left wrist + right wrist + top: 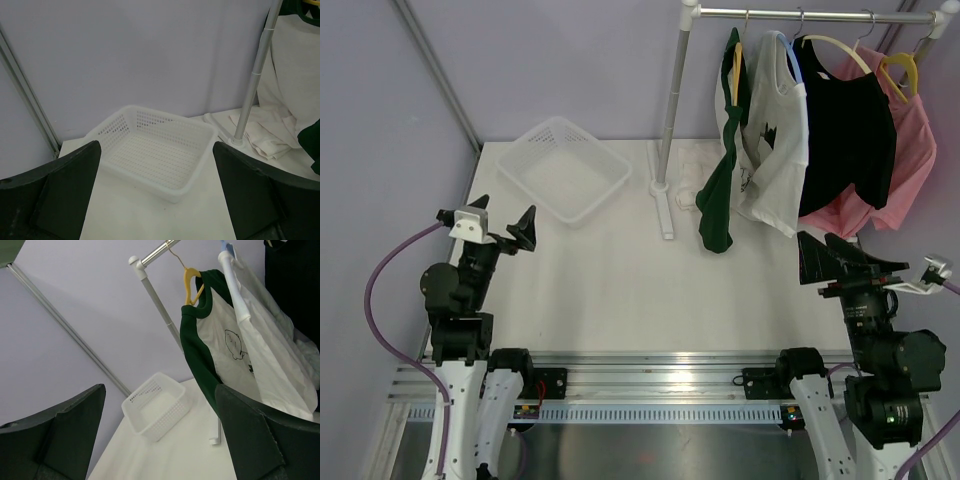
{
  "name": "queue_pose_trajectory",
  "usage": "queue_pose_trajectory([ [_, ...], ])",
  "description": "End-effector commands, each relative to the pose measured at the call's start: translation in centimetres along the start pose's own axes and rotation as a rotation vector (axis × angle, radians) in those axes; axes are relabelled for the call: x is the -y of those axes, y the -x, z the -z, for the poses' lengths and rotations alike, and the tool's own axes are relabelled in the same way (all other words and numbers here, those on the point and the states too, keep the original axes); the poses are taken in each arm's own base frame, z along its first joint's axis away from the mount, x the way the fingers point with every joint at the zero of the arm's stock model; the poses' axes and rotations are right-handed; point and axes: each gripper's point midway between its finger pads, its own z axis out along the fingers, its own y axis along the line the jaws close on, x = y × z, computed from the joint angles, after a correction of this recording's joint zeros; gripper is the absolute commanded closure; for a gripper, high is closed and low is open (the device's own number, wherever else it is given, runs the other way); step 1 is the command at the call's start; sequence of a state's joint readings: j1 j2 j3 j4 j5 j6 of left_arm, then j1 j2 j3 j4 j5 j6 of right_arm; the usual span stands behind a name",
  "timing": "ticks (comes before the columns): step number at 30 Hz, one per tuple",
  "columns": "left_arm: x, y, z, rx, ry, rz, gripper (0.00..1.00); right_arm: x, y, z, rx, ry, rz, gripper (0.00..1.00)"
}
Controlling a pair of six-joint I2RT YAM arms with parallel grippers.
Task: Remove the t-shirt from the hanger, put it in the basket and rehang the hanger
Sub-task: Grab a hanger with a tshirt on it with the right arm
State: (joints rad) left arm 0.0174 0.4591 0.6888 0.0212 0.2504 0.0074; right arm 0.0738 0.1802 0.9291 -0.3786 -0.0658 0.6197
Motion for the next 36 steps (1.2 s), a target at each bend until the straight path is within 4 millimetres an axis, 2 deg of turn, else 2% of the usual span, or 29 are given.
queue_pose_trajectory([
  [1, 0.5, 1.0, 0.1, 0.054, -0.030, -0.027, 0.01, -2.4, 1.2, -1.3, -0.012, 0.078, 0.008, 0.01],
  [4, 0.4, 1.0, 0.1, 0.052, -0.027, -0.025, 0.01, -2.6, 1.7, -3.0, -0.026, 0.063, 0.002, 0.00],
  [5, 0.5, 1.1, 0.1, 0.054, -0.032, -0.025, 0.01, -3.5, 2.8, -3.4, -0.021, 0.075, 0.017, 0.00],
  [6, 0.6, 1.2, 0.2, 0.057, -0.035, -0.023, 0.01, -2.6, 1.5, -5.1, -0.094, 0.036, 0.010, 0.00],
  [11, 0.5, 1.2, 0.2, 0.060, -0.032, -0.024, 0.01, -3.6, 0.8, -9.4, -0.191, 0.073, 0.008, 0.01],
  [12, 0.4, 1.2, 0.2, 0.061, -0.024, -0.024, 0.01, -3.4, 0.5, -11.0, -0.214, 0.065, 0.000, 0.01],
  [14, 0.4, 1.1, 0.1, 0.057, -0.024, -0.021, 0.01, -3.1, 0.2, -12.6, -0.224, 0.056, -0.011, 0.01],
  [15, 0.5, 1.1, 0.1, 0.057, -0.027, -0.021, 0.01, -2.8, -0.1, -14.3, -0.238, 0.045, -0.017, 0.01],
  [17, 0.4, 1.0, 0.0, 0.054, -0.029, -0.020, 0.01, -2.6, -0.4, -16.2, -0.258, 0.039, -0.028, 0.03],
  [18, 0.5, 0.9, 0.0, 0.049, -0.034, -0.019, 0.01, -2.5, -0.6, -18.1, -0.277, 0.039, -0.033, 0.05],
  [19, 0.6, 1.0, 0.0, 0.052, -0.035, -0.019, 0.01, -2.3, -0.8, -19.1, -0.286, 0.032, -0.035, 0.06],
  [20, 0.6, 1.1, 0.1, 0.055, -0.038, -0.018, 0.01, -3.1, 0.2, -20.0, -0.269, 0.053, -0.027, 0.11],
  [21, 0.6, 1.0, 0.1, 0.055, -0.037, -0.018, 0.01, -2.3, -1.0, -21.8, -0.304, 0.044, -0.030, 0.14],
  [23, 0.7, 1.1, 0.3, 0.063, -0.040, -0.019, 0.01, -2.2, -1.4, -23.4, -0.317, 0.058, -0.014, 0.16],
  [24, 0.9, 1.4, 0.4, 0.072, -0.047, -0.023, 0.01, -1.9, -1.6, -24.8, -0.320, 0.057, -0.013, 0.16],
  [28, 1.1, 1.4, 0.6, 0.079, -0.057, -0.022, 0.01, -1.3, -2.0, -27.9, -0.307, 0.027, 0.033, 0.12],
  [29, 1.2, 1.4, 0.7, 0.080, -0.058, -0.022, 0.01, -1.8, -1.3, -28.4, -0.286, 0.033, 0.048, 0.11],
  [30, 1.3, 1.5, 0.7, 0.082, -0.064, -0.022, 0.01, -1.0, -2.2, -29.4, -0.299, 0.016, 0.059, 0.11],
  [34, 1.3, 1.1, 0.2, 0.052, -0.074, -0.014, 0.01, -1.0, -3.4, -31.8, -0.306, 0.019, 0.131, 0.11],
  [36, 1.5, 0.9, 0.1, 0.044, -0.084, -0.011, 0.01, -0.4, -3.9, -33.1, -0.300, -0.006, 0.160, 0.13],
])
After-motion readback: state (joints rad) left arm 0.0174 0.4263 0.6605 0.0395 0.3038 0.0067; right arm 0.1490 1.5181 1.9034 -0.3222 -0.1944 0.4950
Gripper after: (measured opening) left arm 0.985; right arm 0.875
